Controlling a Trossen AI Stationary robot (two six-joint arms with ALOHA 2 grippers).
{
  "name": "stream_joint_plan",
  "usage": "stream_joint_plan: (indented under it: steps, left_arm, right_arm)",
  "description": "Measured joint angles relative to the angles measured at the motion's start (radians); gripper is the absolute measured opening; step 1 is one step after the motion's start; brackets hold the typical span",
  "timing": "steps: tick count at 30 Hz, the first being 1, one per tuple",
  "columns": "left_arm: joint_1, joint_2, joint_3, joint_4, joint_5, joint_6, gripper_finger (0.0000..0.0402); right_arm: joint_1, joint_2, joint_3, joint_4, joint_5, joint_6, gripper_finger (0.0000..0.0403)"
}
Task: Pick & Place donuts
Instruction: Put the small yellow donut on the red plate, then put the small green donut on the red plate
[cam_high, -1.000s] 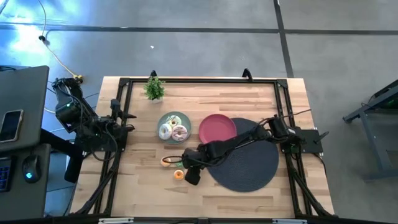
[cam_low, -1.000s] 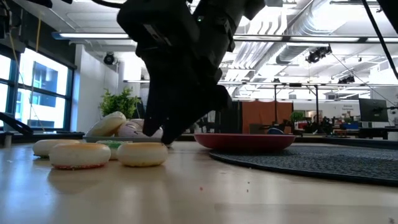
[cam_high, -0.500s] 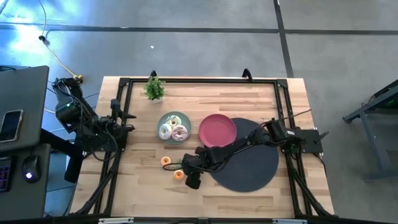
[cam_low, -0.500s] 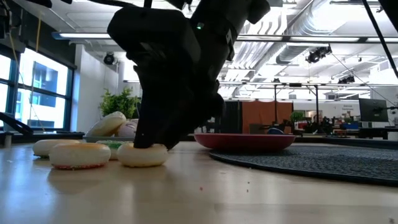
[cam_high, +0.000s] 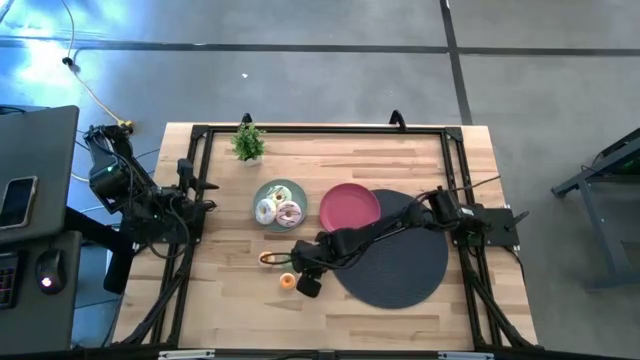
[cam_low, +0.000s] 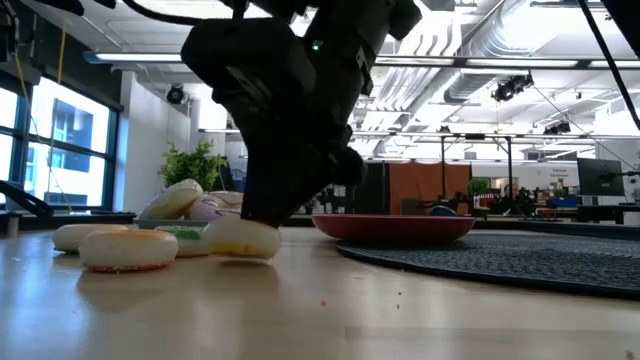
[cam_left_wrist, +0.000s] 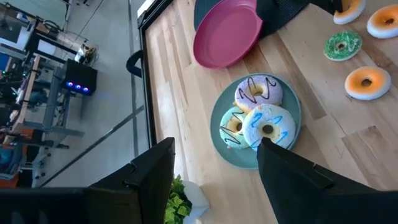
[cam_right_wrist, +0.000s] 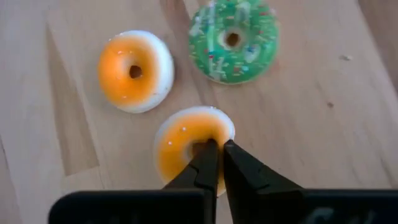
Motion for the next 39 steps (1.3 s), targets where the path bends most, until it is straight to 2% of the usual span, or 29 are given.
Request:
stream_joint_plan:
  steps: [4, 7, 10, 13, 16, 19, 23, 26, 29, 34, 39]
  left_arm:
    - [0.0, 0.0, 0.0, -0.001, -0.001, -0.003, 0.0218]
    - [0.0, 0.0, 0.0, -0.002, -0.009, -0.003, 0.0218]
    - [0.0, 0.0, 0.0, -0.011, -0.013, -0.003, 0.0218]
    - [0.0, 0.0, 0.0, -0.013, -0.016, -0.003, 0.0218]
    - [0.0, 0.0, 0.0, -0.024, -0.016, -0.003, 0.0218]
    - [0.0, 0.0, 0.0, -0.035, -0.017, -0.003, 0.0218]
    - [0.0, 0.0, 0.0, -0.035, -0.017, -0.003, 0.0218]
    - [0.0, 0.0, 0.0, -0.035, -0.012, -0.003, 0.0218]
    - [0.0, 0.0, 0.0, -0.035, -0.011, -0.003, 0.0218]
    - [0.0, 0.0, 0.0, -0.035, 0.008, -0.004, 0.0218]
    - [0.0, 0.0, 0.0, -0.034, 0.018, -0.011, 0.0218]
  right_arm:
    - [0.009, -0.072, 0.032, -0.057, 0.136, 0.03, 0.0004]
    - [0.021, -0.163, 0.045, -0.164, 0.349, 0.096, 0.0005]
    - [0.027, -0.245, 0.043, -0.357, 0.537, 0.179, 0.0003]
    - [0.017, -0.291, 0.042, -0.605, 0.628, 0.293, 0.0003]
    - [-0.001, -0.295, 0.041, -0.785, 0.668, 0.321, 0.0002]
    - [-0.034, -0.28, 0.014, -0.837, 0.688, 0.306, 0.0002]
    - [-0.098, -0.278, -0.098, -0.781, 0.678, 0.319, 0.0001]
    - [-0.138, -0.277, -0.181, -0.745, 0.638, 0.318, 0.0001]
    - [-0.177, -0.277, -0.26, -0.662, 0.524, 0.287, 0.0009]
    - [-0.201, -0.276, -0.321, -0.497, 0.425, 0.218, 0.006]
    - [-0.2, -0.276, -0.251, -0.427, 0.396, 0.208, 0.0136]
